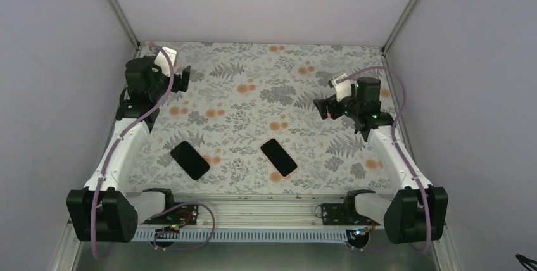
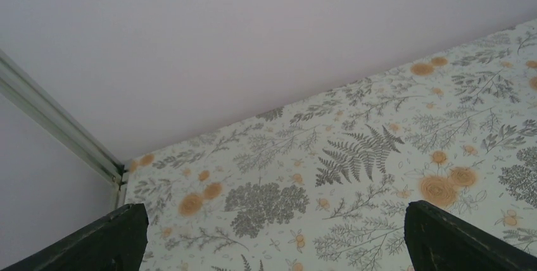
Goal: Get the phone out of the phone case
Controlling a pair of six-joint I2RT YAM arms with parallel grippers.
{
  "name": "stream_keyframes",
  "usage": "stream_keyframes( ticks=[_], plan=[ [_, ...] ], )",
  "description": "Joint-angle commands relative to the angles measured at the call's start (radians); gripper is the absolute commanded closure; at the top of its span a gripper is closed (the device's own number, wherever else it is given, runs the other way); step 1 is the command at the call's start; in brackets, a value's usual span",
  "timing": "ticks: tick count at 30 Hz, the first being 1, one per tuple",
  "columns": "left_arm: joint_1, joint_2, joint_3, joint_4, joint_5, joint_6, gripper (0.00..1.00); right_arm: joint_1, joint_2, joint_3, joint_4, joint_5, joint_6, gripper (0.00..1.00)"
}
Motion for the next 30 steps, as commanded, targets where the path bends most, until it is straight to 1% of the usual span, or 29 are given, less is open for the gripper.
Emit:
stream_keyframes(
  ticks=[1,5,8,10,13,16,21,24,28,30],
  plan=[
    [0.007,0.000,0.035,-0.090,-0.029,0.023,0.00,-0.013,0.015,0.044,-0.087,-0.037,-0.036,0.00],
    [0.008,-0.002,0.038,-0.106,-0.034,0.036,0.00,-0.006,0.013,0.046,-0.109,-0.007,-0.046,0.00],
    [0.009,0.002,0.042,-0.115,-0.028,0.045,0.00,0.048,0.023,0.036,-0.133,0.064,-0.066,0.00],
    [0.009,0.007,0.044,-0.117,-0.020,0.048,0.00,0.118,0.037,0.034,-0.166,0.121,-0.076,0.00],
    [0.010,0.013,0.048,-0.119,-0.007,0.057,0.00,0.287,0.058,0.029,-0.207,0.181,-0.075,0.00],
    [0.011,0.021,0.054,-0.125,0.017,0.069,0.00,0.450,0.115,0.036,-0.233,0.193,-0.047,0.00],
    [0.010,0.045,0.082,-0.168,0.071,0.082,0.00,0.576,0.278,0.098,-0.274,0.161,-0.009,0.00],
    [0.010,0.043,0.077,-0.181,0.086,0.091,0.00,0.618,0.365,0.148,-0.312,0.156,0.019,0.00],
    [0.010,0.039,0.049,-0.170,0.069,0.108,0.00,0.627,0.483,0.209,-0.378,0.127,0.049,0.00],
    [0.009,0.047,0.047,-0.172,0.062,0.111,0.00,0.631,0.511,0.229,-0.401,0.087,0.049,0.00]
  ],
)
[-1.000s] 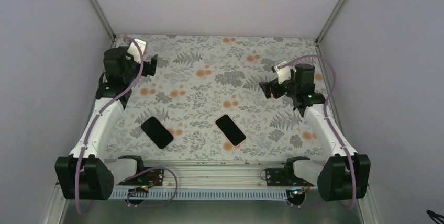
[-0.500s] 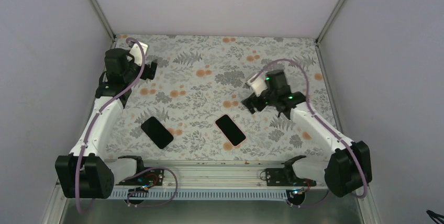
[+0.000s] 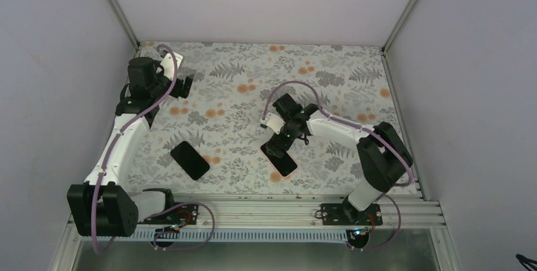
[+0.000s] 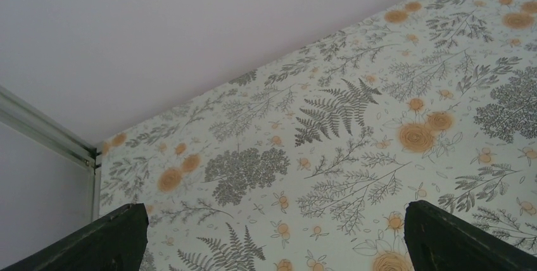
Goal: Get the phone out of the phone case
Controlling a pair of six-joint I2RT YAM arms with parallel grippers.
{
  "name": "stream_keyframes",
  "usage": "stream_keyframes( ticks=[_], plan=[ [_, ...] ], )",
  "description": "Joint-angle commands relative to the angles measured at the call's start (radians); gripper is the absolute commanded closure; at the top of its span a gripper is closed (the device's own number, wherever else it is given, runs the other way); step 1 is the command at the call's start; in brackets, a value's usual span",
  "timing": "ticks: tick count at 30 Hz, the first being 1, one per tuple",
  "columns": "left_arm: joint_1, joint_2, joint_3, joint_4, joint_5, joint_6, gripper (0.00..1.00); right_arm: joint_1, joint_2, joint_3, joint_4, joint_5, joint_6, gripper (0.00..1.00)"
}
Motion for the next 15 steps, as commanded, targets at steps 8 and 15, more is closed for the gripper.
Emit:
stream_keyframes(
  ticks=[8,15],
  plan=[
    [0.004,0.025,-0.003,-0.012,0.005,0.031,0.00,0.049,0.122,0.078,-0.114,-0.012,0.091,0.00],
    [0.004,0.036,-0.007,-0.006,-0.001,0.037,0.00,0.076,0.167,0.070,-0.103,0.050,0.110,0.00]
  ],
)
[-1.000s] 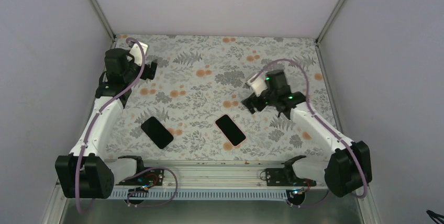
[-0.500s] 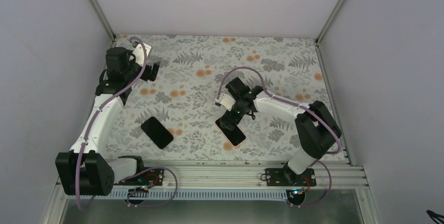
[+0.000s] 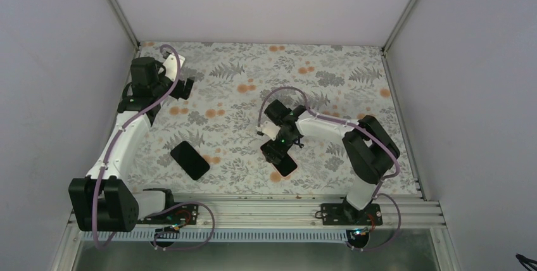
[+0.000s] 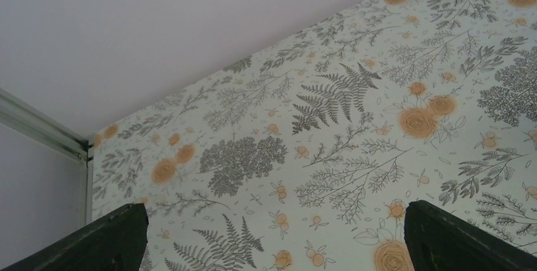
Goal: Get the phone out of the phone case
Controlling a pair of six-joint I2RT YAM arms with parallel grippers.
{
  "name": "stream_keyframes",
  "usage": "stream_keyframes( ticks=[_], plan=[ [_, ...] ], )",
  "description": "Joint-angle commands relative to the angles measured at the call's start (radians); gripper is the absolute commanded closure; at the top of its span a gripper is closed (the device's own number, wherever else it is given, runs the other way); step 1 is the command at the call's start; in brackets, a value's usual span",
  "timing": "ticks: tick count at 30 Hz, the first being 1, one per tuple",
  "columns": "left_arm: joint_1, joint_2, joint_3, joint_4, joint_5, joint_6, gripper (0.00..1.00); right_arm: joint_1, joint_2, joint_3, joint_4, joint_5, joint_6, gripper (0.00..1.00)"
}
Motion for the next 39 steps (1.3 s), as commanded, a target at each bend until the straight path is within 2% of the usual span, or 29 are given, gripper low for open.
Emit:
stream_keyframes(
  ticks=[1,15,18,21,22,27,32,35,37,39],
  plan=[
    [0.004,0.004,-0.007,0.002,-0.006,0.012,0.00,0.015,0.029,0.010,-0.007,0.037,0.032,0.00],
    [0.004,0.017,-0.006,0.005,-0.024,0.017,0.00,0.058,0.077,-0.013,0.036,0.218,0.038,0.00],
    [0.003,0.019,-0.011,0.007,-0.020,0.020,0.00,0.058,0.066,-0.024,0.040,0.225,0.021,0.08],
    [-0.012,0.016,0.003,-0.018,0.027,0.025,0.00,0.060,0.054,-0.040,0.048,0.259,-0.016,0.23],
    [-0.023,0.013,0.005,-0.019,0.035,0.031,0.00,0.059,0.043,-0.056,0.061,0.265,-0.040,0.25],
    [-0.076,0.054,0.038,-0.036,0.045,0.070,0.00,0.055,-0.003,-0.125,0.177,0.312,-0.221,0.20],
    [-0.130,0.117,0.091,-0.059,0.052,0.085,0.00,0.046,-0.002,-0.099,0.272,0.282,-0.381,0.21],
    [-0.134,0.113,0.088,-0.033,0.091,0.079,0.00,0.029,0.011,-0.068,0.286,0.281,-0.428,0.14],
    [-0.138,0.131,0.100,-0.048,0.114,0.083,0.00,0.009,0.017,-0.044,0.267,0.270,-0.429,0.02],
    [-0.143,0.150,0.112,-0.066,0.117,0.083,0.00,-0.017,0.009,-0.018,0.214,0.228,-0.415,0.00]
  ],
)
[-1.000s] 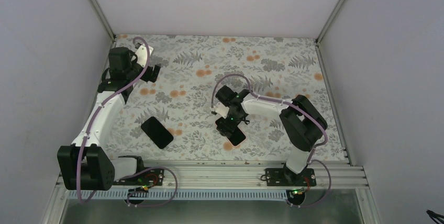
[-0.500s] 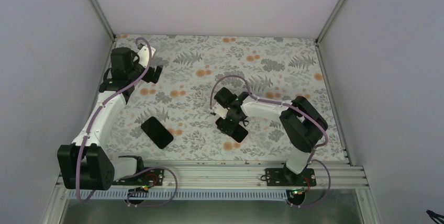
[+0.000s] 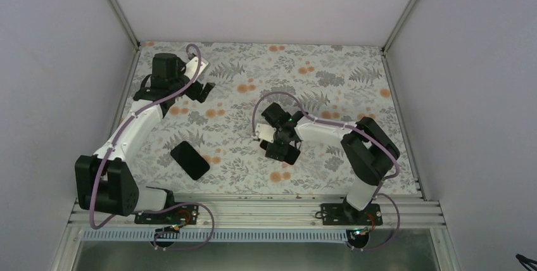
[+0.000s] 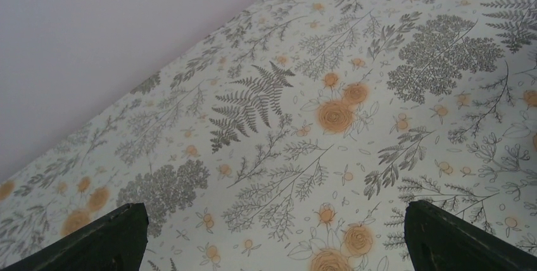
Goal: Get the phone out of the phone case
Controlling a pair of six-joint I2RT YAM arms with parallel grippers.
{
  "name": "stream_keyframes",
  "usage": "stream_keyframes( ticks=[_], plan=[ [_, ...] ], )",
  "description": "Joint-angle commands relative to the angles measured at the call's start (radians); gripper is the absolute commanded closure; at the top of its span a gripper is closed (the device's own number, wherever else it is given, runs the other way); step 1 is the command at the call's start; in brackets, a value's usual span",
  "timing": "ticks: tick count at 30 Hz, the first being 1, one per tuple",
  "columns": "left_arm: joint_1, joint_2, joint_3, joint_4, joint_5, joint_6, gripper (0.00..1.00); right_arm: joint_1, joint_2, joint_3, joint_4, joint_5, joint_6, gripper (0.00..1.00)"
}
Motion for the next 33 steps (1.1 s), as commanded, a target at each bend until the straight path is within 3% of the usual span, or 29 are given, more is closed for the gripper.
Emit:
stream_keyframes(
  ticks=[1,11,18,33],
  plan=[
    [-0.007,0.028,0.050,-0.025,0.052,0.016,0.00,-0.072,0.012,0.063,-0.004,0.022,-0.054,0.00],
    [-0.011,0.051,0.065,-0.029,0.117,0.003,0.00,-0.116,-0.054,0.041,-0.194,-0.066,0.109,0.00],
    [-0.010,0.053,0.060,-0.036,0.112,0.016,0.00,-0.116,-0.112,-0.021,-0.168,-0.049,0.153,0.00],
    [-0.010,0.049,0.054,-0.031,0.107,0.014,0.00,-0.117,-0.079,-0.061,-0.080,-0.001,0.196,0.00]
  ],
)
